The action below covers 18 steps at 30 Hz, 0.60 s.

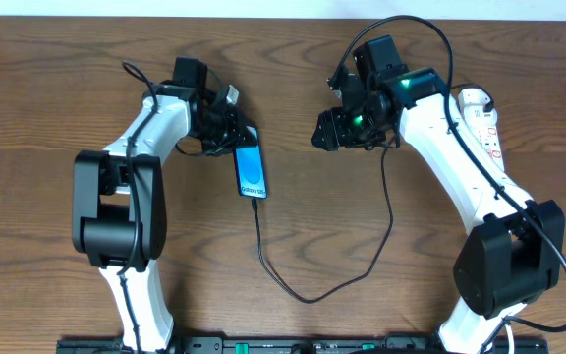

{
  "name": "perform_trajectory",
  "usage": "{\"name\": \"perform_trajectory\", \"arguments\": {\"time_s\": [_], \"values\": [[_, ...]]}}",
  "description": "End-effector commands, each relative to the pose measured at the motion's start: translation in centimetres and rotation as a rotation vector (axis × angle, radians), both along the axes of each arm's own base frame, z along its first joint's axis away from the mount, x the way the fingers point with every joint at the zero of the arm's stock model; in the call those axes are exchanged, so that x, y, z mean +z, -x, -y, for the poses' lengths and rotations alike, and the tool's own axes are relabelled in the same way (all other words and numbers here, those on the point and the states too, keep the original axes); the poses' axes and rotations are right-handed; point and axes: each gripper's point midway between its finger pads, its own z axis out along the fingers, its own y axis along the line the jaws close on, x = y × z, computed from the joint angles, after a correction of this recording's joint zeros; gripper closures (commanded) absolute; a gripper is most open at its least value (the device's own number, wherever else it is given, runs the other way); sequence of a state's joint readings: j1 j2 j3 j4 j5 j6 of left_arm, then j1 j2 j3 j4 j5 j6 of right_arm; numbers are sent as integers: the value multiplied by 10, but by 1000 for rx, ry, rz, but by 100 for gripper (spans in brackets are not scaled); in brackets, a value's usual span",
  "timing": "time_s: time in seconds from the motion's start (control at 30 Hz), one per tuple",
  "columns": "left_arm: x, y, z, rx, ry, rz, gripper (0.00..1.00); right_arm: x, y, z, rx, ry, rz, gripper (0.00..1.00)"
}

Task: Plug charger to phone and switch on socket
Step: 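Lower the phone flat onto the table with the left gripper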

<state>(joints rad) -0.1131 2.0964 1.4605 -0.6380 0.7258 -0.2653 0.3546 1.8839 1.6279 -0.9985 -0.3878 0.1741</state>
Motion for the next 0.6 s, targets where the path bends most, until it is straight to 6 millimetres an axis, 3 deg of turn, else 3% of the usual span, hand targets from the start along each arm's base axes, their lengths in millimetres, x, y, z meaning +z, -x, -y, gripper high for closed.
{"name": "perform_trajectory", "arguments": {"time_s": [0.0, 0.5, 0.57], "values": [[-7, -3, 3, -1, 5, -12, 93, 4, 0, -3, 19, 3, 17, 40], [-29, -1, 3, 13, 1, -64, 92, 4, -1, -3, 19, 3, 18, 40], [-30, -1, 1, 15, -9, -63, 87, 4, -1, -3, 19, 2, 21, 40]]}}
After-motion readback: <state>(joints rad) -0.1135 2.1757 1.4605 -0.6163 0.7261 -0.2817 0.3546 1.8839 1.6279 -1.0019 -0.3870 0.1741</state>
